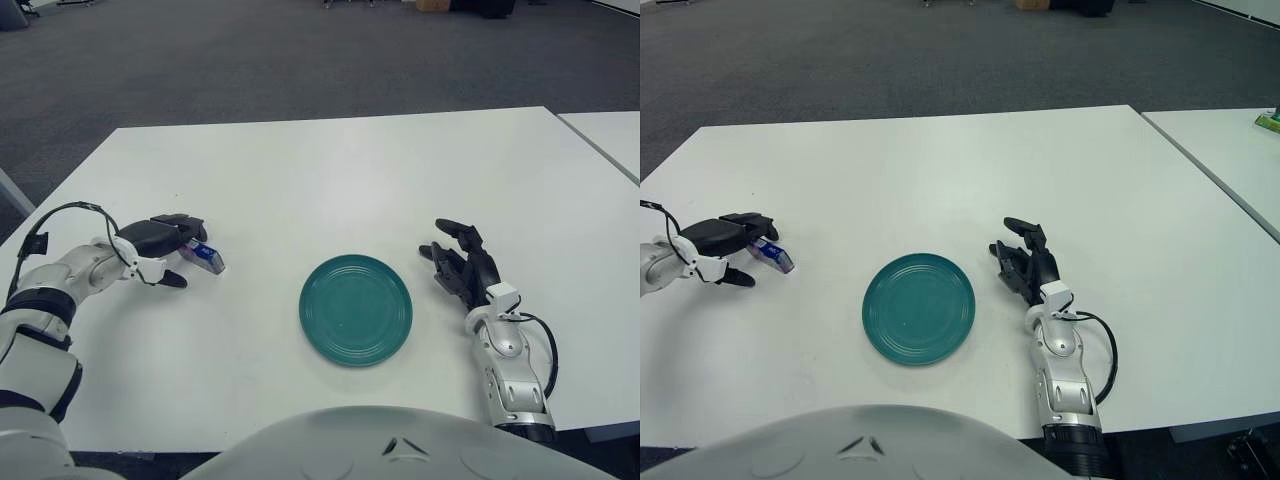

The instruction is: Put the gum into the plate.

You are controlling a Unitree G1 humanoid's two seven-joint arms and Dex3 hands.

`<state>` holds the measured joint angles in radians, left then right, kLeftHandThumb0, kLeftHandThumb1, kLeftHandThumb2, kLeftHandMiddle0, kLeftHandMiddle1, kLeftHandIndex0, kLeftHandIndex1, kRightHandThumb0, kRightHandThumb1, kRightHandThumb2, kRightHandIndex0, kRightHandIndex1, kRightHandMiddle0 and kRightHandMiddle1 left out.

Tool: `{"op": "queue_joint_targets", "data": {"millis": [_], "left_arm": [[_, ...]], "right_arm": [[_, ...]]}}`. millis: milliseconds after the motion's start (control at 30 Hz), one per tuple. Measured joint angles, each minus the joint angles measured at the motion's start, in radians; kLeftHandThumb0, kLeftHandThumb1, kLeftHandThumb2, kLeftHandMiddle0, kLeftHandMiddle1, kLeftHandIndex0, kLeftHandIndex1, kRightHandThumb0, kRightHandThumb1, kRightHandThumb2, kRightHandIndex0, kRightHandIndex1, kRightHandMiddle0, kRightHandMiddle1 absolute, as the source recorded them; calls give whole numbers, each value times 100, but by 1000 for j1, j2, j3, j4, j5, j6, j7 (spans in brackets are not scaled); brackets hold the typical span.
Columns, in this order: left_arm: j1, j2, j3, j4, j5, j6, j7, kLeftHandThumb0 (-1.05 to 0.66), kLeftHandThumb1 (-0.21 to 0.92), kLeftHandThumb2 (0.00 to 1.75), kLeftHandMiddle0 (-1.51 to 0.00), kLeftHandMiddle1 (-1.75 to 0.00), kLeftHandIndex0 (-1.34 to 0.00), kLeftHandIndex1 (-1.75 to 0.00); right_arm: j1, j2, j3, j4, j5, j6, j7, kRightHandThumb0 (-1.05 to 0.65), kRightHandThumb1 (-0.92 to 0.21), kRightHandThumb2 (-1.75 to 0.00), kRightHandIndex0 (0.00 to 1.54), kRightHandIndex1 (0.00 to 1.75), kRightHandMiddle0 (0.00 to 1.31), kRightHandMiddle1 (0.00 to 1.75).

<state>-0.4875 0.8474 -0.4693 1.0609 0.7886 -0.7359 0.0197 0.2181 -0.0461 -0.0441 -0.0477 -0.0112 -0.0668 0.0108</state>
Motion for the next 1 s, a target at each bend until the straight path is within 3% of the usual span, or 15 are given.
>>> {"op": "queue_joint_targets", "data": {"millis": [400, 467, 600, 633, 667, 733, 767, 867, 1000], "left_arm": [[-30, -40, -49, 38, 5, 49, 51, -76, 67, 38, -16, -1, -22, -123], [-33, -44, -54, 41, 5, 52, 57, -60, 63, 53, -27, -2, -39, -134], [-36, -54, -68, 51, 6, 56, 87, -45, 64, 62, -44, -9, -54, -141], [-38, -57, -74, 56, 7, 60, 97, -43, 66, 60, -51, -37, -57, -140], [-43, -61, -84, 62, 14, 70, 114, -43, 66, 60, -52, -51, -58, -140], [-54, -69, -108, 74, 35, 94, 152, -18, 55, 78, -62, -101, -58, -141], [-59, -73, -124, 78, 50, 111, 174, -12, 51, 84, -65, -115, -58, -141], [-68, -81, -166, 89, 100, 172, 251, -4, 39, 103, -70, -142, -59, -141], [-66, -90, -207, 102, 145, 223, 363, -2, 28, 123, -71, -163, -60, -144]], "right_arm": [[-4, -1, 0, 12, -2, -15, 0, -54, -92, -59, 56, 59, 11, 93], [-4, -2, 0, 12, -3, -15, 0, -55, -92, -59, 55, 58, 11, 93], [-3, -3, 0, 13, -3, -15, -1, -54, -92, -58, 56, 58, 11, 93], [-3, -3, 0, 13, -3, -15, -2, -54, -92, -58, 56, 58, 11, 93], [-3, -3, 0, 13, -3, -14, -2, -54, -92, -58, 56, 58, 11, 93], [-3, -3, 0, 13, -3, -12, -3, -54, -92, -58, 56, 58, 12, 93], [-3, -3, 0, 13, -3, -11, -2, -54, -92, -58, 56, 58, 12, 93], [-3, -3, 1, 12, -3, -11, -2, -54, -92, -58, 56, 58, 12, 93], [-3, -3, 1, 12, -2, -13, -2, -53, -92, -57, 57, 58, 12, 93]]}}
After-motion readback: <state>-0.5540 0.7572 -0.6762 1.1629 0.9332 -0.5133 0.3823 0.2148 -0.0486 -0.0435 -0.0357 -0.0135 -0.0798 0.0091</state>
